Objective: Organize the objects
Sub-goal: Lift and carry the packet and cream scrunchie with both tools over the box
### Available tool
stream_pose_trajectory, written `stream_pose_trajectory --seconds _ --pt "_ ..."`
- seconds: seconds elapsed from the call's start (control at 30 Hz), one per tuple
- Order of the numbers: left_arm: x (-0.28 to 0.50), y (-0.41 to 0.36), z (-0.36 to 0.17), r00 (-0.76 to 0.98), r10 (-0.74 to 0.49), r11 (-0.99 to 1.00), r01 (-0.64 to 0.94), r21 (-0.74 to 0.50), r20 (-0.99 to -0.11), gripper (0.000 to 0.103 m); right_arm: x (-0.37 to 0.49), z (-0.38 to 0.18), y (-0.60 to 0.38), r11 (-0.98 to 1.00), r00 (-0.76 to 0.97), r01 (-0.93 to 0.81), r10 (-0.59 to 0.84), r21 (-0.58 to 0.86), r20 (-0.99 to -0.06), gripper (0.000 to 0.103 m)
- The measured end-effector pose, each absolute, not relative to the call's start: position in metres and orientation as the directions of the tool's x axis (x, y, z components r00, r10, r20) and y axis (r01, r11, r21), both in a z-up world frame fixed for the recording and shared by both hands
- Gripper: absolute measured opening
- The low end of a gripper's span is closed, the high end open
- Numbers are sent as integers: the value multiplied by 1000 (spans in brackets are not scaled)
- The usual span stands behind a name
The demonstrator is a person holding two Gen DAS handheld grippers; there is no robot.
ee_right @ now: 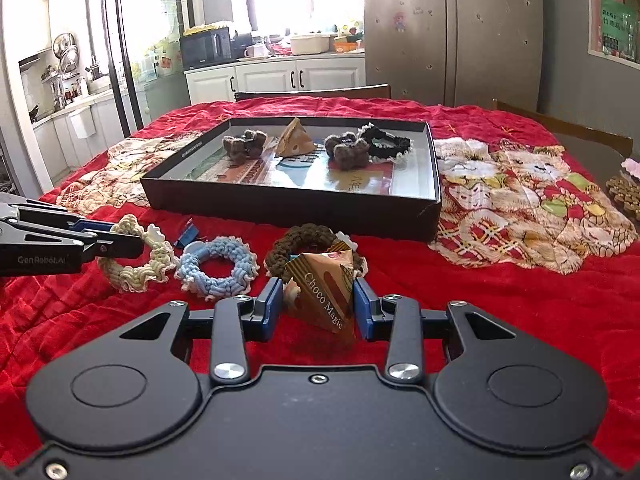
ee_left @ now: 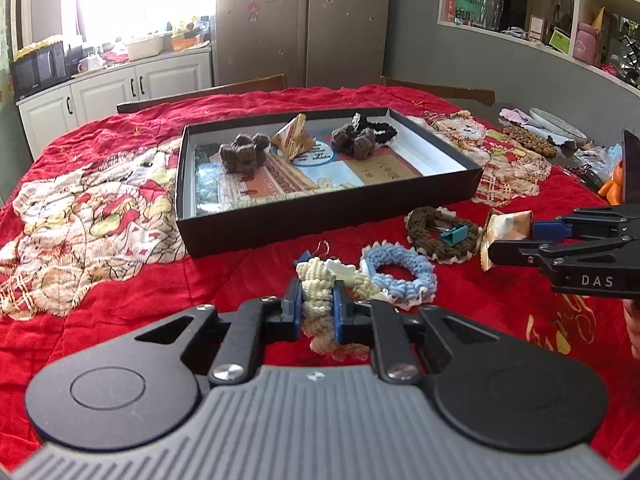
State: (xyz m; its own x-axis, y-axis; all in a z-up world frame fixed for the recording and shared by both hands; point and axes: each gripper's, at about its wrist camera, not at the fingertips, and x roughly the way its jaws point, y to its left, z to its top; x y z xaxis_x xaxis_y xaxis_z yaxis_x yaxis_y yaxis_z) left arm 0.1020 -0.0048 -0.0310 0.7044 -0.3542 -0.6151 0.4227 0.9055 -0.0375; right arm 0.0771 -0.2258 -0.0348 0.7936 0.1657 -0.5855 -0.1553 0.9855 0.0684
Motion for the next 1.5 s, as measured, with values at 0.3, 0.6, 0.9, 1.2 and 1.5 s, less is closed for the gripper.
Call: stream_pose_trajectory --seconds 0.3,0.6,0.9,1.2,1.5 --pt "100 -6 -15 720 -366 901 433 -31 -589 17 73 -20 -222 982 806 -181 184 62 -562 36" --pt "105 -4 2 752 -354 908 419 -11 -556 17 76 -2 -216 976 818 -214 204 43 -537 36" --pt "118 -4 23 785 -345 913 407 9 -515 17 86 25 -206 969 842 -249 210 -12 -496 36" --pt "142 -11 38 796 -349 916 401 -2 -494 17 109 50 -196 964 860 -263 213 -45 -463 36" --pt "152 -15 45 811 -341 922 387 0 -475 17 124 57 -183 955 857 -290 232 -60 -460 36"
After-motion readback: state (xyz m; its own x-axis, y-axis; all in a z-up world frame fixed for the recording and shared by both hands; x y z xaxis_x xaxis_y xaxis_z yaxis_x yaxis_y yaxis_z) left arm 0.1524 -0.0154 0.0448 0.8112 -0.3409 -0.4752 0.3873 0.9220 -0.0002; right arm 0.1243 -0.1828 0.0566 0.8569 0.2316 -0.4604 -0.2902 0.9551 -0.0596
